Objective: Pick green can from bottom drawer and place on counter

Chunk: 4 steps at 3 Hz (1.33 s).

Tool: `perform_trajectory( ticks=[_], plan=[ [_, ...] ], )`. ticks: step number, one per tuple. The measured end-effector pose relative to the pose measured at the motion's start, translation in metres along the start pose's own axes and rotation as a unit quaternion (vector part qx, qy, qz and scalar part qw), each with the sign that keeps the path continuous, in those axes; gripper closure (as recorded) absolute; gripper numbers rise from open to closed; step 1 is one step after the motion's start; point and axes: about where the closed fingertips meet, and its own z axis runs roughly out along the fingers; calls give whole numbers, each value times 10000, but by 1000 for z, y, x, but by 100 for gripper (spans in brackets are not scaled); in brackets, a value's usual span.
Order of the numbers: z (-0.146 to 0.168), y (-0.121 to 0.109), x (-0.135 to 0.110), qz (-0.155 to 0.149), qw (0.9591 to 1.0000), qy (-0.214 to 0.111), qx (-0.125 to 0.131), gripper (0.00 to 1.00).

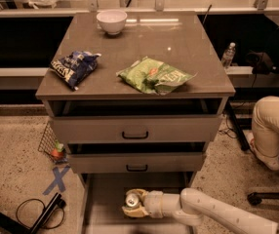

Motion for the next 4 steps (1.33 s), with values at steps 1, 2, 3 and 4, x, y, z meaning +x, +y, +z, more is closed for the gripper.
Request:
perform_trajectory(
  ticks=[1, 2, 3, 4],
  plan=[
    [-40, 36, -72, -73, 9999, -12, 126, 100],
    [-76, 51, -126, -174, 9993, -113, 295, 100],
    [-110, 54, -184, -254, 9975, -133, 649, 100],
    [-110, 54, -184, -254, 9975, -133, 649, 100]
  ],
)
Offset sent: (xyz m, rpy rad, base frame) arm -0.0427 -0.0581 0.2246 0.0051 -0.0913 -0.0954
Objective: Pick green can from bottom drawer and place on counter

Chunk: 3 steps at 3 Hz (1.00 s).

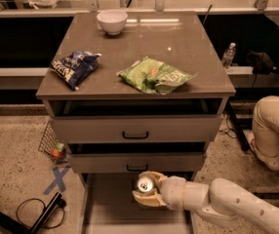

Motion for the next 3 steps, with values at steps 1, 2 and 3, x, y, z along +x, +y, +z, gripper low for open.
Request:
perform_trajectory(
  ticks=[1, 2, 3],
  plan=[
    [-1, 0, -15, 19, 10000, -79, -19, 100],
    [-15, 0, -63, 131, 9994, -333, -17, 100],
    [-35, -4, -114, 288, 9980, -560, 54, 100]
  ],
)
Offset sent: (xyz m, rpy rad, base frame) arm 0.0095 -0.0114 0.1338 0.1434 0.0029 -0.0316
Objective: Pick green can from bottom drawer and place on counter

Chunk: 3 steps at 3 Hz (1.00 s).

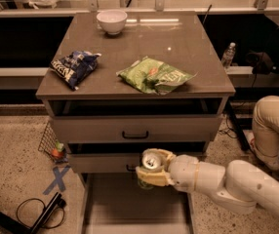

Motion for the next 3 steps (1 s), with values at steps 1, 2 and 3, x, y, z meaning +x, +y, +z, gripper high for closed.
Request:
perform_trajectory(
  ticks=[1, 2, 3],
  plan=[
    [-28, -2, -88, 9, 9991, -236, 352, 100],
    [-46, -6, -151, -82, 9973, -252, 681, 100],
    [-56, -25, -213, -123, 9944, -89, 1045, 100]
  ],
)
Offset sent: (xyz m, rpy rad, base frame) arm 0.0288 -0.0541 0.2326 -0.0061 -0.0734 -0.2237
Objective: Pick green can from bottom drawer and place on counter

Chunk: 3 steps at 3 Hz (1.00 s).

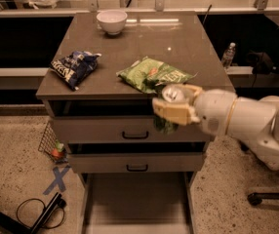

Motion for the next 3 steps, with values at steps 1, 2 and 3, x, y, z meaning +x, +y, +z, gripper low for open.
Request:
perform_trajectory(
  ticks=[1, 2, 3],
  plan=[
    [10, -16, -32, 50, 9991, 388, 177, 100],
    [11, -16, -33, 48, 9991, 383, 175, 100],
    [18, -33, -52, 64, 9993, 303, 190, 100]
  ],
)
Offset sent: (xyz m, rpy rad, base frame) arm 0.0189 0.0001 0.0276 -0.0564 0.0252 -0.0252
